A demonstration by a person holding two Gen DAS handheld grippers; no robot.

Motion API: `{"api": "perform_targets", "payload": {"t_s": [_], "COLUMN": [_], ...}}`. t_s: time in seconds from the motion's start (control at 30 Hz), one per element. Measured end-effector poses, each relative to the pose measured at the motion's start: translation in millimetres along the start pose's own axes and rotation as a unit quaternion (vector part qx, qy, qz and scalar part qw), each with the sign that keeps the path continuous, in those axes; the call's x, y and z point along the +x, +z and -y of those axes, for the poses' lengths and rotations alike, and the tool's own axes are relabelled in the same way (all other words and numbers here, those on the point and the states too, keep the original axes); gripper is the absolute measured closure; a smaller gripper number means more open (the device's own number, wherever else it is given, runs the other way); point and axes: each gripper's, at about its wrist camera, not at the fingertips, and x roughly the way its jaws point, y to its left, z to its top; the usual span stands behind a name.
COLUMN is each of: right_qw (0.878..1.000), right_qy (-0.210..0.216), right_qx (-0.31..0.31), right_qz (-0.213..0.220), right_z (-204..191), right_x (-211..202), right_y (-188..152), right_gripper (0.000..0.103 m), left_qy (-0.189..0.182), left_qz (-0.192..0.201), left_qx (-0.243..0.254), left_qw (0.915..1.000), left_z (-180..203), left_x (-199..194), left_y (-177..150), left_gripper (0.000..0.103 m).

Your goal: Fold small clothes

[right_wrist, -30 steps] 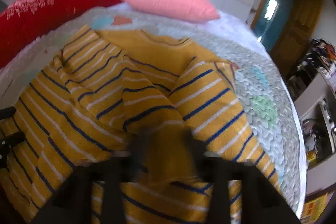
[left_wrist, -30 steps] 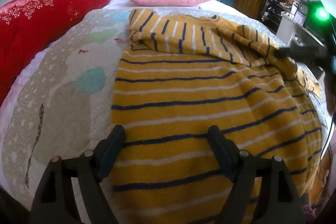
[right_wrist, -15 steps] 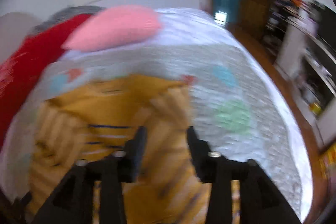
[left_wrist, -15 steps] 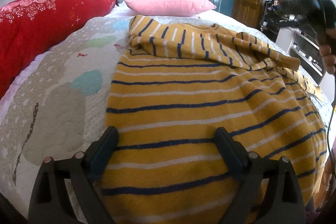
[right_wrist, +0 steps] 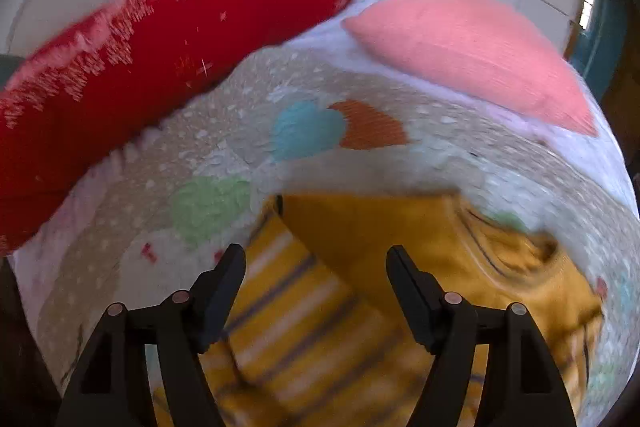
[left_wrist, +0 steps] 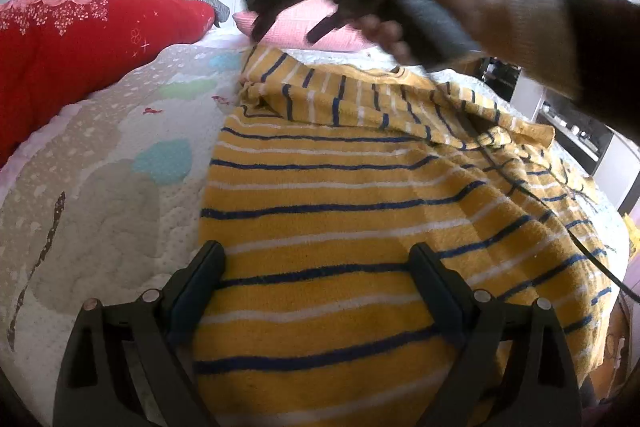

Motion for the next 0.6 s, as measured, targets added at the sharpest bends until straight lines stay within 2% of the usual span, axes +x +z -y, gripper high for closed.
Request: {"api": "perform_targets", "payload": {"t_s": [0.07, 0.1, 0.13, 0.17, 0.23, 0.33, 0.37, 0.4, 0.43, 0.5, 0.57, 0.6], "right_qw": [0.999, 0.998, 0.996, 0.995, 0.995, 0.991, 0.983, 0.979, 0.977, 0.978, 0.983, 0.987], "right_qy": [0.004, 0.02, 0.043, 0.045, 0.003, -0.103, -0.158, -0.184, -0.193, -0.186, -0.162, -0.138], "right_qx": [-0.019, -0.027, -0.035, -0.044, -0.069, -0.073, -0.08, -0.085, -0.089, -0.086, -0.084, -0.085], "right_qz": [-0.043, -0.058, -0.075, -0.082, -0.074, -0.052, -0.038, -0.034, -0.033, -0.027, -0.012, -0.001], "right_z": [-9, -11, -15, -19, -26, -20, -19, -21, -23, -25, -31, -36], "right_x": [23, 28, 30, 31, 30, 38, 43, 47, 50, 40, 21, 5], "right_y": [4, 3, 2, 3, 10, 29, 34, 37, 39, 36, 30, 22], "right_gripper": [0.026, 0.052, 0.092, 0.095, 0.095, 0.095, 0.095, 0.092, 0.084, 0.075, 0.063, 0.053], "left_qy": [-0.006, -0.008, -0.012, -0.012, -0.016, -0.016, -0.016, -0.016, -0.015, -0.015, -0.015, -0.015], "left_qz": [0.004, 0.006, 0.009, 0.009, 0.011, 0.011, 0.01, 0.01, 0.009, 0.009, 0.01, 0.01], "left_qx": [-0.003, -0.004, -0.007, -0.009, -0.012, -0.013, -0.013, -0.013, -0.012, -0.012, -0.013, -0.013], "left_qw": [1.0, 0.9999, 0.9999, 0.9998, 0.9997, 0.9997, 0.9997, 0.9997, 0.9998, 0.9998, 0.9998, 0.9998], "left_z": [-1, -2, -3, -3, -4, -3, -3, -3, -2, -2, -2, -2], "left_x": [-1, -2, -2, -2, -3, -3, -3, -3, -3, -4, -4, -4], "left_y": [-1, -1, -1, -2, -2, -3, -3, -3, -3, -3, -3, -3], "left_gripper": [0.011, 0.011, 0.011, 0.011, 0.011, 0.011, 0.011, 0.011, 0.011, 0.011, 0.011, 0.011]}}
